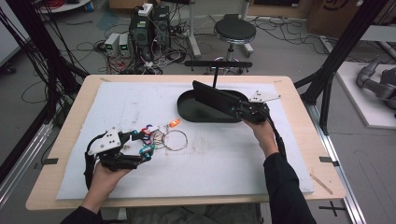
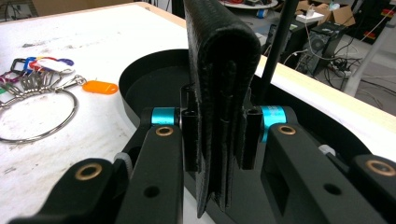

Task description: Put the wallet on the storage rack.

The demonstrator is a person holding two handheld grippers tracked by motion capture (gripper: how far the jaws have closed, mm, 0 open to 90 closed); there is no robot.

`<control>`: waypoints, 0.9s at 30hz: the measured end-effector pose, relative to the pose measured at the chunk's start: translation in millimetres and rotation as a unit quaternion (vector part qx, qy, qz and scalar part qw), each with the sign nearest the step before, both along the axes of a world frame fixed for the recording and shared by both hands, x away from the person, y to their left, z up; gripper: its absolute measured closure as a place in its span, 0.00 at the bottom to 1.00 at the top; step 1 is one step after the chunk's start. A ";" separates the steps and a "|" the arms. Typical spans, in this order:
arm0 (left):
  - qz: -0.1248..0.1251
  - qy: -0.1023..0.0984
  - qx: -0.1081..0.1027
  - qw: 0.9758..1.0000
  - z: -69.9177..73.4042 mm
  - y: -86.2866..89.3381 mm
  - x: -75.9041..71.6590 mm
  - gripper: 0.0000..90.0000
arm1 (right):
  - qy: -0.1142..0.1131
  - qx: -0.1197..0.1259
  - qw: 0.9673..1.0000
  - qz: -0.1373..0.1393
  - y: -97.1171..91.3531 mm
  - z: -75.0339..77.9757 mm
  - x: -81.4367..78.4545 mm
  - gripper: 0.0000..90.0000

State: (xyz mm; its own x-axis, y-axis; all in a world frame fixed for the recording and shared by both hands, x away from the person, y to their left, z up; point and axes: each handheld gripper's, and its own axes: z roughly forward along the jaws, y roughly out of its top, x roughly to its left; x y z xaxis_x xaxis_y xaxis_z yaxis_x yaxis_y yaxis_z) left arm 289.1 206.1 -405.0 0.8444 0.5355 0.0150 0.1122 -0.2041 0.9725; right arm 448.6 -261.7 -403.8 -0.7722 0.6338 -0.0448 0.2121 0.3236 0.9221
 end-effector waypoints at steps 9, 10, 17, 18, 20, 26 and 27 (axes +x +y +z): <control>-0.005 0.000 0.001 1.000 0.0 -0.7 -2.6 0.32 | -0.001 -0.036 0.999 0.023 19.0 10.4 17.2 0.86; -0.006 -0.001 0.000 1.000 0.0 -0.3 -3.1 0.32 | 0.001 -0.037 0.999 0.023 20.8 9.9 19.1 0.86; -0.004 -0.004 -0.001 1.000 0.3 3.0 -8.1 0.32 | 0.010 -0.028 0.999 0.022 22.5 0.1 29.0 0.86; -0.004 -0.003 -0.002 1.000 0.0 3.2 -8.4 0.32 | 0.012 -0.029 0.999 0.022 22.4 -1.8 30.3 0.86; -0.002 -0.003 -0.002 1.000 -0.3 3.6 -9.5 0.32 | 0.016 -0.032 0.999 0.020 21.3 -4.9 32.5 0.85; -0.003 -0.007 0.000 1.000 0.1 3.8 -12.7 0.32 | 0.018 -0.025 0.999 0.014 17.3 -10.2 36.3 0.85; -0.003 -0.006 0.000 1.000 0.0 3.8 -12.9 0.32 | 0.020 -0.027 0.999 0.013 16.2 -11.0 36.9 0.84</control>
State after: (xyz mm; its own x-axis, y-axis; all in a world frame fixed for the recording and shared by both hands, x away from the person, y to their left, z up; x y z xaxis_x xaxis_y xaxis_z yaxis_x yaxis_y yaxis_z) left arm 276.2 209.9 -405.0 0.8477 0.5298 0.0253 0.0986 -0.2043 0.9739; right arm 485.5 -245.5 -414.9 -0.7904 0.6108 -0.0471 0.2391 0.3784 0.8942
